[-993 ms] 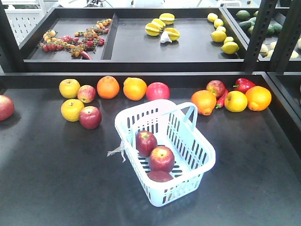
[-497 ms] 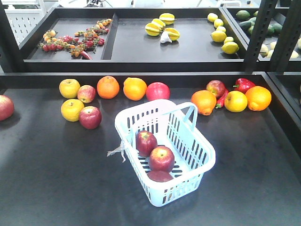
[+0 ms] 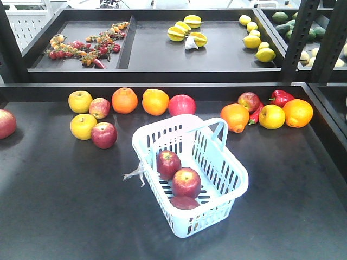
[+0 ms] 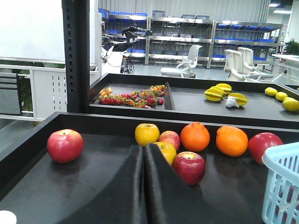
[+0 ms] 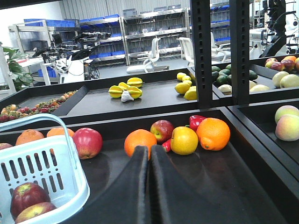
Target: Pick three apples into basket with both arms
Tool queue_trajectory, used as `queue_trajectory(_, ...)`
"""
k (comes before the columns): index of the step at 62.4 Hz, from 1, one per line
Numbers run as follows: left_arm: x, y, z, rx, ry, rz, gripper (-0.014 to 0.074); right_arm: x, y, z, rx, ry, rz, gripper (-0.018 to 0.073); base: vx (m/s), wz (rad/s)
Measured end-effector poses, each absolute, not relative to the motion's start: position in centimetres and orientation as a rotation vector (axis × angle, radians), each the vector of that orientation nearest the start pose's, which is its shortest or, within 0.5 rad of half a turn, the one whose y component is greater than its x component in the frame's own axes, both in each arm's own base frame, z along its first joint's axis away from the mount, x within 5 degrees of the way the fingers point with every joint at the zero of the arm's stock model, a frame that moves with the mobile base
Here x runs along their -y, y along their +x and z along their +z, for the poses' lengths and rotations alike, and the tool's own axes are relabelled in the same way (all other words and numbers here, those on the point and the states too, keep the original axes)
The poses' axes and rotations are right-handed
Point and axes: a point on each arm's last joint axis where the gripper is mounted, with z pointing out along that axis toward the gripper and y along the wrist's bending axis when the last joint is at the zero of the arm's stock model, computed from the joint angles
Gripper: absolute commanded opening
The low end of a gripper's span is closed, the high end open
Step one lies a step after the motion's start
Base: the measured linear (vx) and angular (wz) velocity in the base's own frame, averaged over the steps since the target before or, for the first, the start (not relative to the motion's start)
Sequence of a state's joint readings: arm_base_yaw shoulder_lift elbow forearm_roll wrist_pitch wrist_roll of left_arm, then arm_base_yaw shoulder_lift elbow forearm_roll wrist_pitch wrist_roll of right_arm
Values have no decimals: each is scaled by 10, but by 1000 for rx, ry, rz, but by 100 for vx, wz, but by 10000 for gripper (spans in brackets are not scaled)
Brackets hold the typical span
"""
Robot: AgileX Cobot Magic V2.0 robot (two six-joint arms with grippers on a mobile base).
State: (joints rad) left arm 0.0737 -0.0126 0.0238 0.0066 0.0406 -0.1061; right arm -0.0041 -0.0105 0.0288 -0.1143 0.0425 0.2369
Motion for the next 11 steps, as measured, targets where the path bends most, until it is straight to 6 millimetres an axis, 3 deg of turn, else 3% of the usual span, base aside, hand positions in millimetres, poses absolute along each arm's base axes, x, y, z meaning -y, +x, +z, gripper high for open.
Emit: queue_trajectory(11, -4, 56, 202, -1530, -133, -20, -6, 1, 57, 200, -1541, 102, 91, -1, 0, 0)
